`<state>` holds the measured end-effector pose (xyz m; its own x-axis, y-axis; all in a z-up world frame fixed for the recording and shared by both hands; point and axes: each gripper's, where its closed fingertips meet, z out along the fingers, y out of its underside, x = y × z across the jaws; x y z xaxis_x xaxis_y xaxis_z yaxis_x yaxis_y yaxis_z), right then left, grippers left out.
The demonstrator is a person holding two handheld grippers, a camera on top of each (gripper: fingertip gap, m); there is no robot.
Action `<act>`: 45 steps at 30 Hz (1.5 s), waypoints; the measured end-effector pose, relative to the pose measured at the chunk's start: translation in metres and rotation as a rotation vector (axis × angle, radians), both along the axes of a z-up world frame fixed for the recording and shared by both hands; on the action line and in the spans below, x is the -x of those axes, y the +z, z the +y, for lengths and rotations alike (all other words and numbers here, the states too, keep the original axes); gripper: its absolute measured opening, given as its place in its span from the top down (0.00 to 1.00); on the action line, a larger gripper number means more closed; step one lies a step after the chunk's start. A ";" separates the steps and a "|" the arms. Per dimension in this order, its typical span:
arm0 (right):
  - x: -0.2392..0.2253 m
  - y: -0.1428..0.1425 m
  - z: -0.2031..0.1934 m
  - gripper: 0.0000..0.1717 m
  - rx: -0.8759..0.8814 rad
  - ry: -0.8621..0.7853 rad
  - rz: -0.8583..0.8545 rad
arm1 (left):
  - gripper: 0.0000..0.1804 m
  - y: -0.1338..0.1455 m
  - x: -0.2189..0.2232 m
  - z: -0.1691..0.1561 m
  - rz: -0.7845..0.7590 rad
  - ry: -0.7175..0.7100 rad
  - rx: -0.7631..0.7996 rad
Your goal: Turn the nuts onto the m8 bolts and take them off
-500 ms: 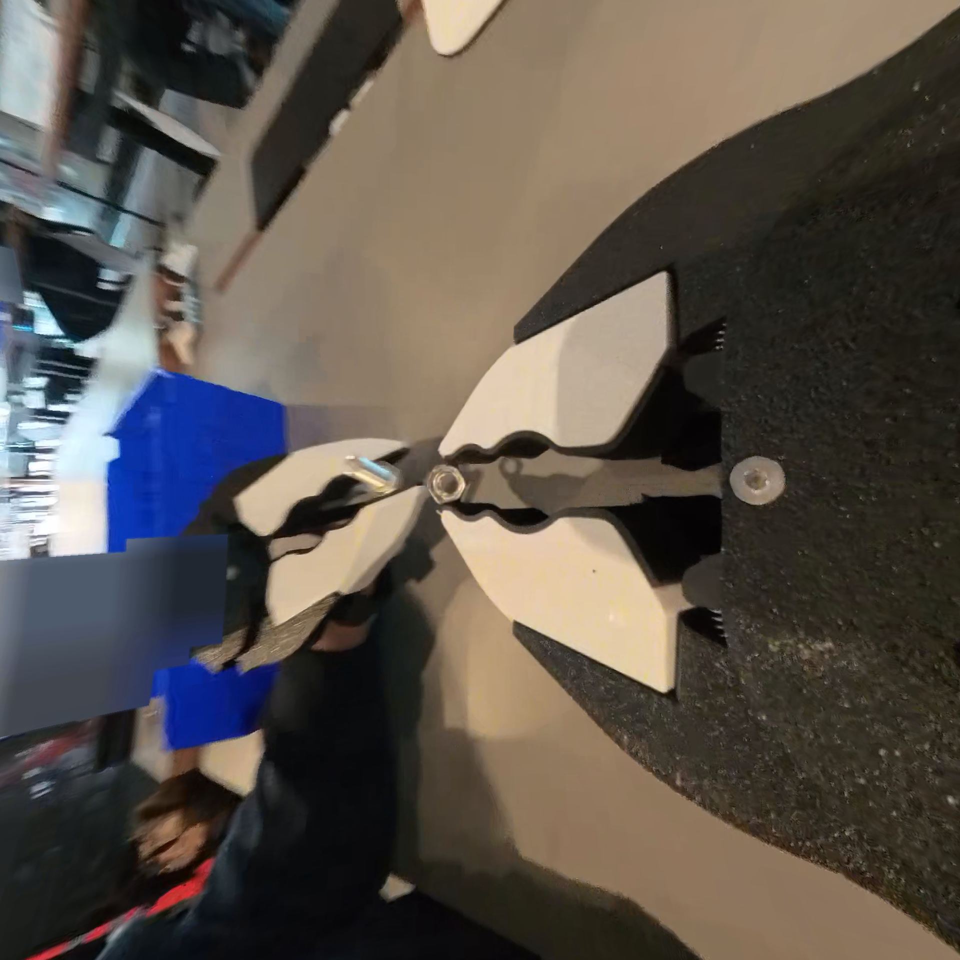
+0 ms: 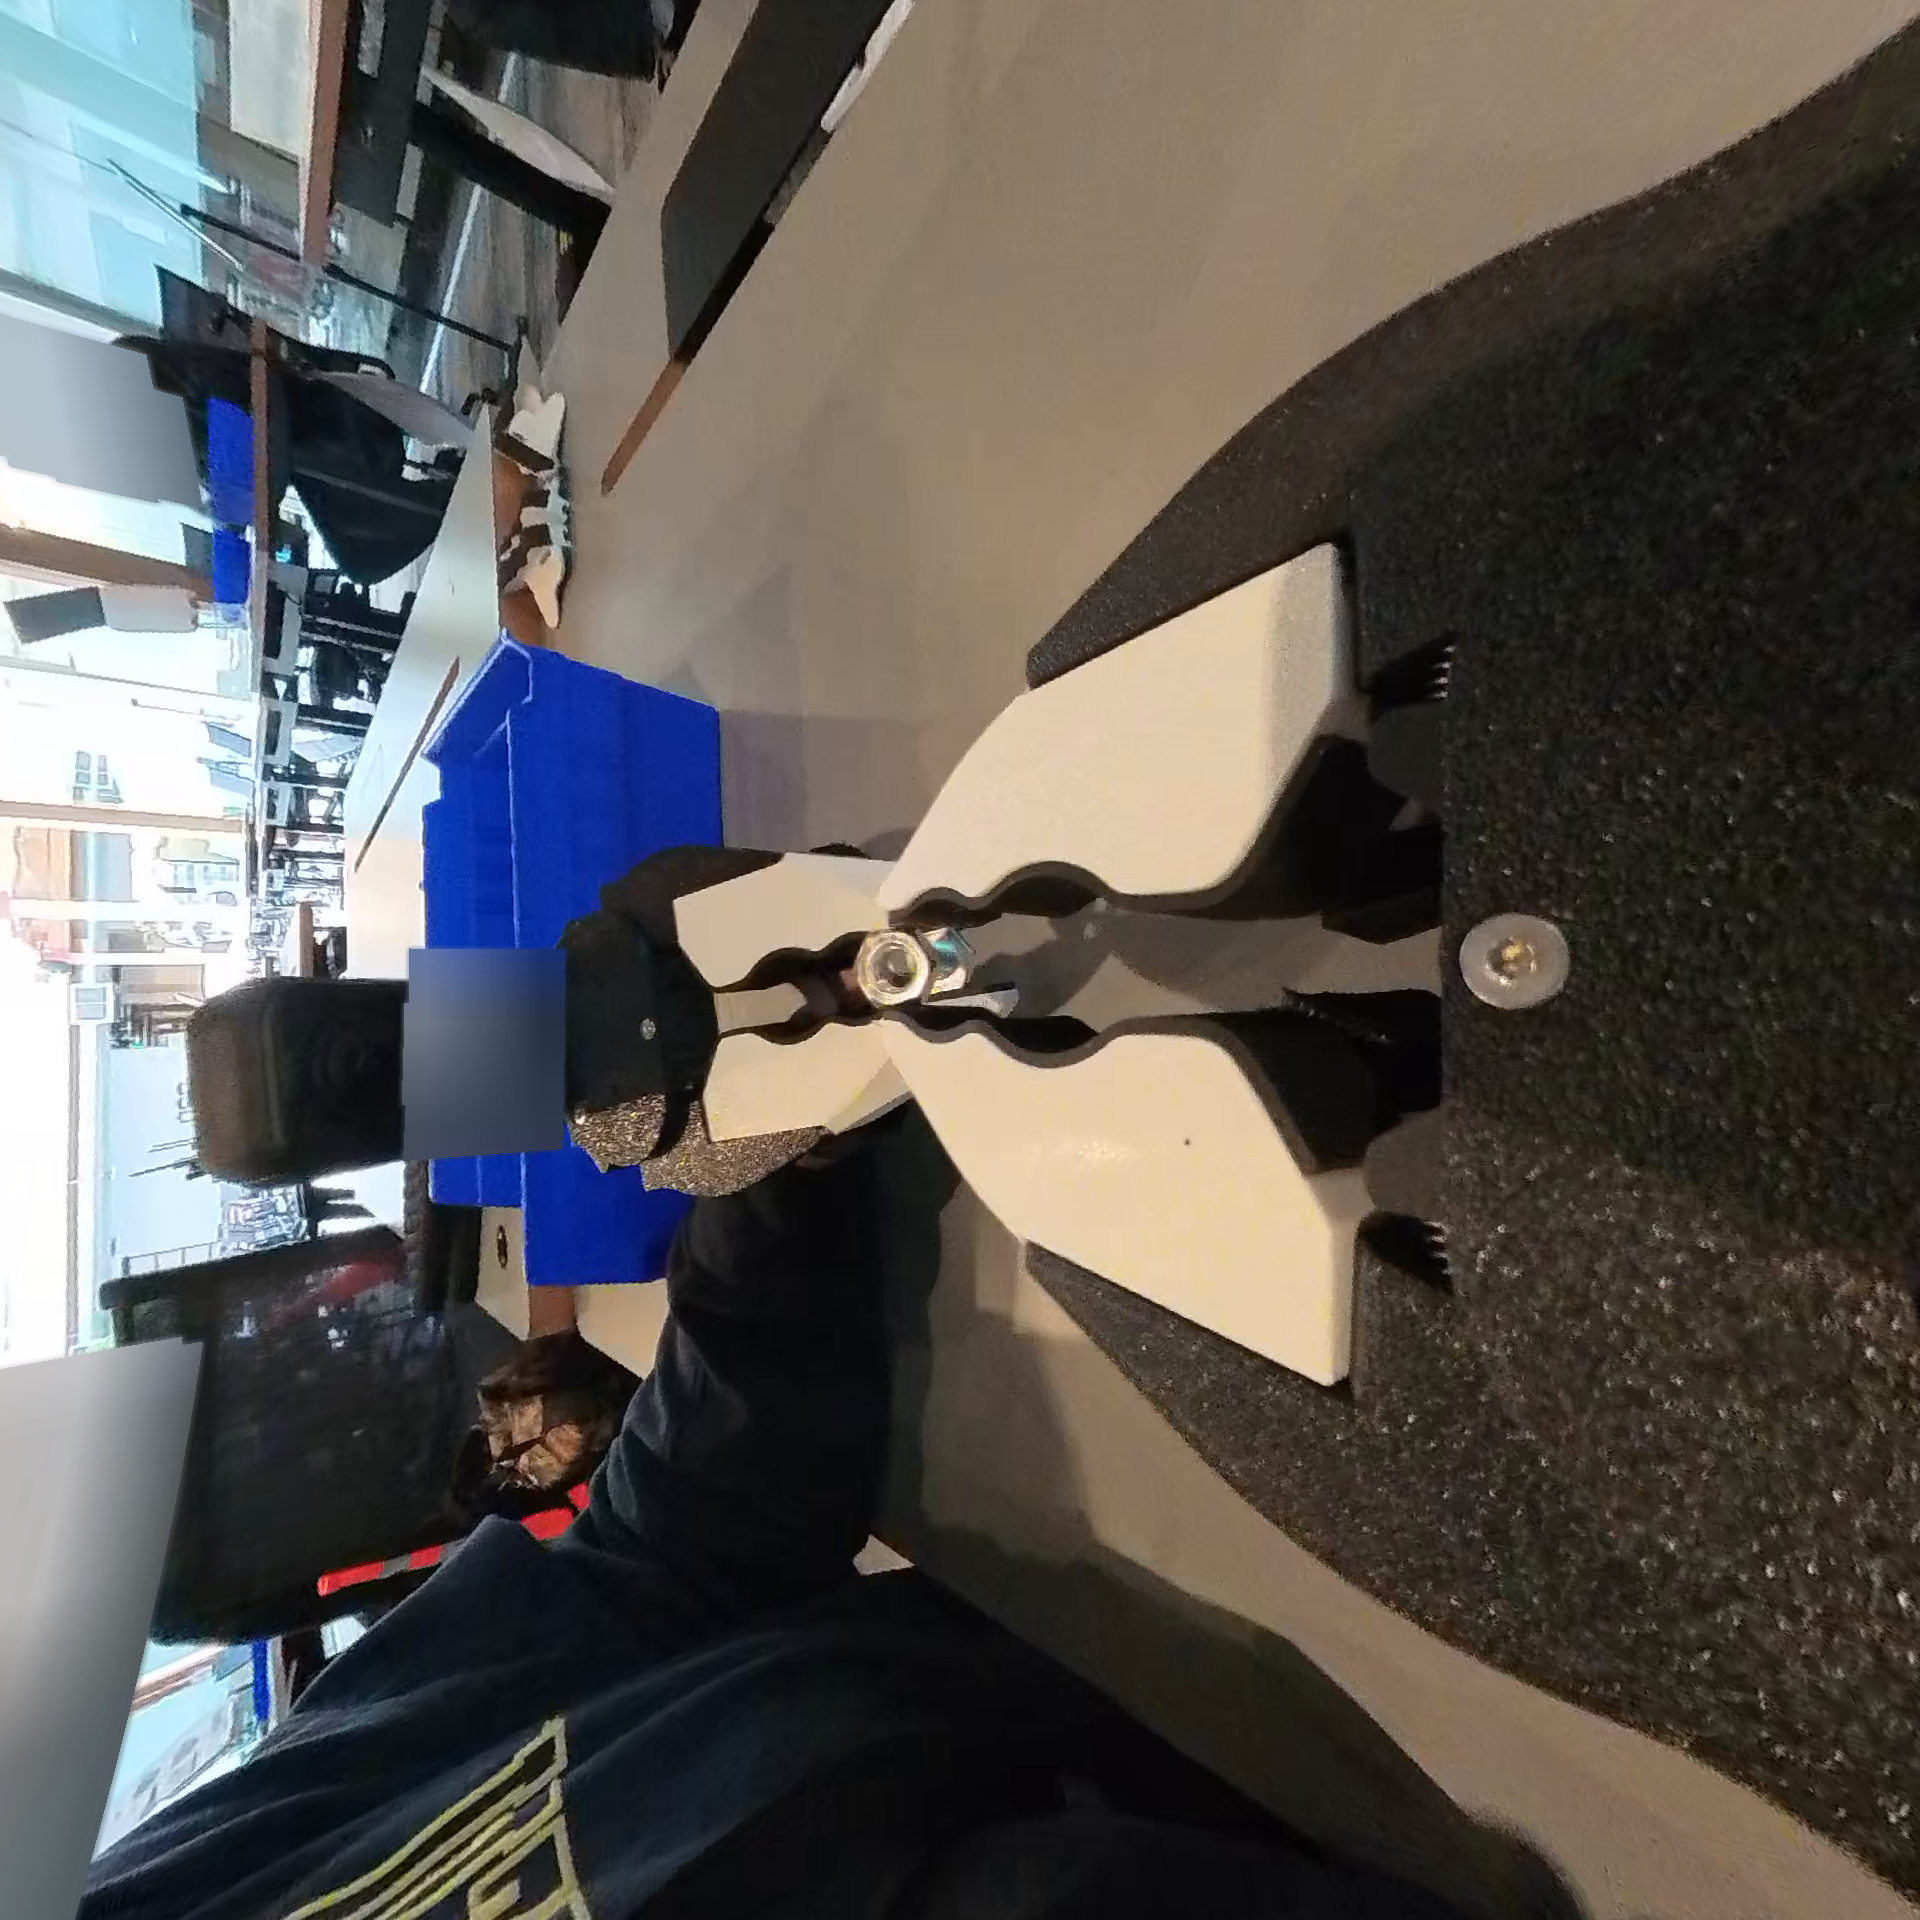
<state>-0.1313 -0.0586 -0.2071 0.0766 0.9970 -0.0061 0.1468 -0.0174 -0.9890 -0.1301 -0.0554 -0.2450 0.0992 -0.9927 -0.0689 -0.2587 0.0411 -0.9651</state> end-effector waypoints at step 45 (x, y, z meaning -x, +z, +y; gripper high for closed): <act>0.014 -0.007 0.054 0.92 0.296 -0.574 0.136 | 0.92 -0.004 0.012 0.047 0.071 0.464 -0.073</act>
